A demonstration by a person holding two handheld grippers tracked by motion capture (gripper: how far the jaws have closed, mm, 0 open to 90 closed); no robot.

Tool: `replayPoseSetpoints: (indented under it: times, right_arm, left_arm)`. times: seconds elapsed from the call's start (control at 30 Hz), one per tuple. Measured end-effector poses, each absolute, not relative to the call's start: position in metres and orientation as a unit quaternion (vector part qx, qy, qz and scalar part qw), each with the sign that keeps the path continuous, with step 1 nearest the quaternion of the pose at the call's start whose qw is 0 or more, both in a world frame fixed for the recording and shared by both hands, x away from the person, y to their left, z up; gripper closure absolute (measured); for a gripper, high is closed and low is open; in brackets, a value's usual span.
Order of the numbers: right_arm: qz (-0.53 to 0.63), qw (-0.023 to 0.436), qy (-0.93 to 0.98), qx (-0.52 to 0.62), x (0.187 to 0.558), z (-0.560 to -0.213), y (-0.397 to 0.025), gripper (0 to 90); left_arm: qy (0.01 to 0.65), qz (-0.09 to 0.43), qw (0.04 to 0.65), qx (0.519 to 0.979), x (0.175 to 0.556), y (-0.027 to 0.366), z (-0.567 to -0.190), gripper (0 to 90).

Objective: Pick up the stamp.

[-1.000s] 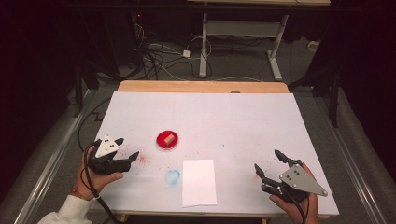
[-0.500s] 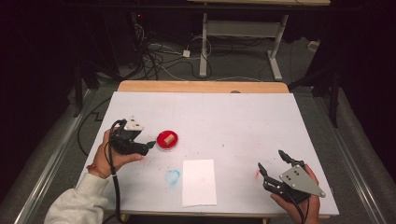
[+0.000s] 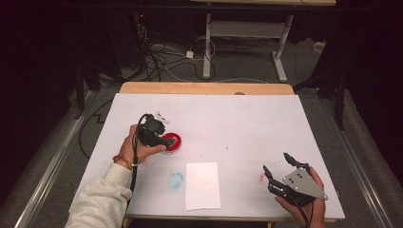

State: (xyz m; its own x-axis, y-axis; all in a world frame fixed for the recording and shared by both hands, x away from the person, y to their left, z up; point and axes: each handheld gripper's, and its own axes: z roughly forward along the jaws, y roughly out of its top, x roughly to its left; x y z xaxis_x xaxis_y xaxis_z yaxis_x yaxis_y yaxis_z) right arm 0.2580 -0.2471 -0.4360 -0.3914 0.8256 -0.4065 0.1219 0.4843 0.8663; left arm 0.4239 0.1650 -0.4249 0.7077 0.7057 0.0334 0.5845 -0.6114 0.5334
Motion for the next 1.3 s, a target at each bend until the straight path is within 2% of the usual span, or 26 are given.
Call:
replayPoseSetpoints:
  times: [0.47, 0.57, 1.3]
  right_arm:
    - [0.384, 0.457, 0.737, 0.318, 0.258, -0.436, -0.247, 29.1]
    - [0.384, 0.458, 0.737, 0.315, 0.258, -0.436, -0.247, 29.3]
    - [0.383, 0.458, 0.742, 0.306, 0.263, -0.434, -0.245, 28.5]
  left_arm:
    - [0.363, 0.103, 0.216, 0.901, 0.439, 0.151, -0.446, 60.8]
    - [0.359, 0.102, 0.218, 0.902, 0.442, 0.150, -0.449, 72.6]
    - [0.358, 0.100, 0.251, 0.894, 0.435, 0.166, -0.438, 73.6]
